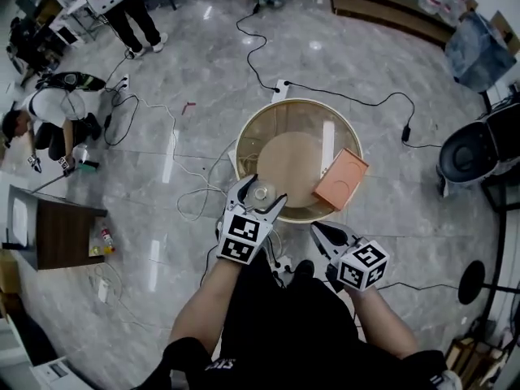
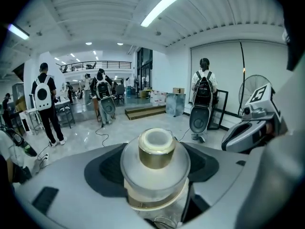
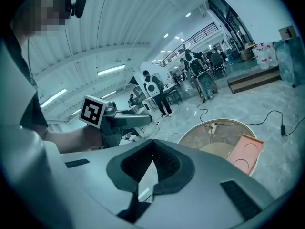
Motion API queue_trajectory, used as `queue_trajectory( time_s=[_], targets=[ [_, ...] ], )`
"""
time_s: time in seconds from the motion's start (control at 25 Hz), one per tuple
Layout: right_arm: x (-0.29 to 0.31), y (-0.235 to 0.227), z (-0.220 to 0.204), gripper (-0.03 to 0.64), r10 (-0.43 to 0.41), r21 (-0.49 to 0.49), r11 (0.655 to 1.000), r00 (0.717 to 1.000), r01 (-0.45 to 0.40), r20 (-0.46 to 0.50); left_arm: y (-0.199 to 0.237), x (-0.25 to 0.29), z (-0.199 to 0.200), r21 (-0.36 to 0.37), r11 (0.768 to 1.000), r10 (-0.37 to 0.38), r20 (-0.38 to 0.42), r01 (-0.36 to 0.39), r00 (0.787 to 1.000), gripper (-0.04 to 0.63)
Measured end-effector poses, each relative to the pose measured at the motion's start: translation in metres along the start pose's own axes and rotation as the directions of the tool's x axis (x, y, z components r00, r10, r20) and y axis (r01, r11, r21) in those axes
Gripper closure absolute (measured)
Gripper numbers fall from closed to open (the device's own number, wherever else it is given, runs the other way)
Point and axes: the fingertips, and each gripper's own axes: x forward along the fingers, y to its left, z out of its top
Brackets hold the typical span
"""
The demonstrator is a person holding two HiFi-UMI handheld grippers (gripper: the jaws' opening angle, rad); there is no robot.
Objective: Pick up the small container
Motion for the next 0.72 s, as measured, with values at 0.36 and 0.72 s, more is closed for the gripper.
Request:
queue_trajectory(
  time_s=[0.36,0.72],
  targets=[
    [-0.068,0.031,0.028,0.603,-0.025,-0.019,0.999,0.994,0.027,0.103,-0.066,-0.065,0.030,0.013,0.997,-0.079,0.010,0.079,0.997,0.250],
    [-0.088,0.047,0.058,0.603,-0.041,-0.007,0.999,0.980,0.044,0.195,-0.071,-0.097,0.066,0.055,0.992,-0.114,0.029,0.112,0.993,0.250]
  ],
)
